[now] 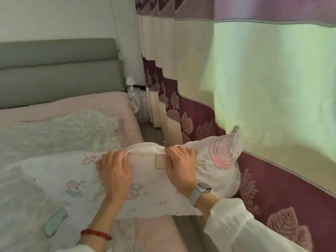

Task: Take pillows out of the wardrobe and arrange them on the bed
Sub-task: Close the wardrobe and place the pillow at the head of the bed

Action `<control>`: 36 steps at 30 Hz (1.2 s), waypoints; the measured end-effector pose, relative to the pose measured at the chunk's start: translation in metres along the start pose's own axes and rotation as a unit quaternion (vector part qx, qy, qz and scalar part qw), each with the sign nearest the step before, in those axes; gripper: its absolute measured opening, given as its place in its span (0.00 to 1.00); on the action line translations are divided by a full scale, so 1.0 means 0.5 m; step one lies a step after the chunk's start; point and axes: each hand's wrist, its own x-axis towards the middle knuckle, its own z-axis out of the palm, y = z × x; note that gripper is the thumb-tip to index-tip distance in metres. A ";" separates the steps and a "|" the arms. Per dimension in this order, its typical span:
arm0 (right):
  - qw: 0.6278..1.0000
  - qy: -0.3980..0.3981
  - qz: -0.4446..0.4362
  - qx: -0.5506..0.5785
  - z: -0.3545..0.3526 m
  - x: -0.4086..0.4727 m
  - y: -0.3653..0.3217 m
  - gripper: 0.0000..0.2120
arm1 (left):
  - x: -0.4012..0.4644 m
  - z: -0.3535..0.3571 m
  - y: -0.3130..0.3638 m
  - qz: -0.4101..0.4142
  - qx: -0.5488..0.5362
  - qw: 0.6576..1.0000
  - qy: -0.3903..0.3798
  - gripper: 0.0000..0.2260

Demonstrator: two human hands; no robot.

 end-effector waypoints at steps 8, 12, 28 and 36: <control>0.989 -0.107 -0.053 0.088 0.148 0.143 0.081 0.08 | 0.071 0.092 -0.033 -0.077 0.107 0.991 0.000 0.15; 0.986 -0.112 -0.067 0.107 0.213 0.209 0.132 0.06 | 0.110 0.173 -0.039 -0.109 0.118 0.987 -0.001 0.15; 0.970 -0.116 -0.082 0.196 0.607 0.732 0.221 0.08 | 0.574 0.503 -0.212 -0.177 0.177 0.967 0.036 0.05; 0.958 -0.120 -0.133 0.223 0.824 1.017 0.216 0.06 | 0.837 0.646 -0.352 -0.207 0.193 0.957 0.061 0.03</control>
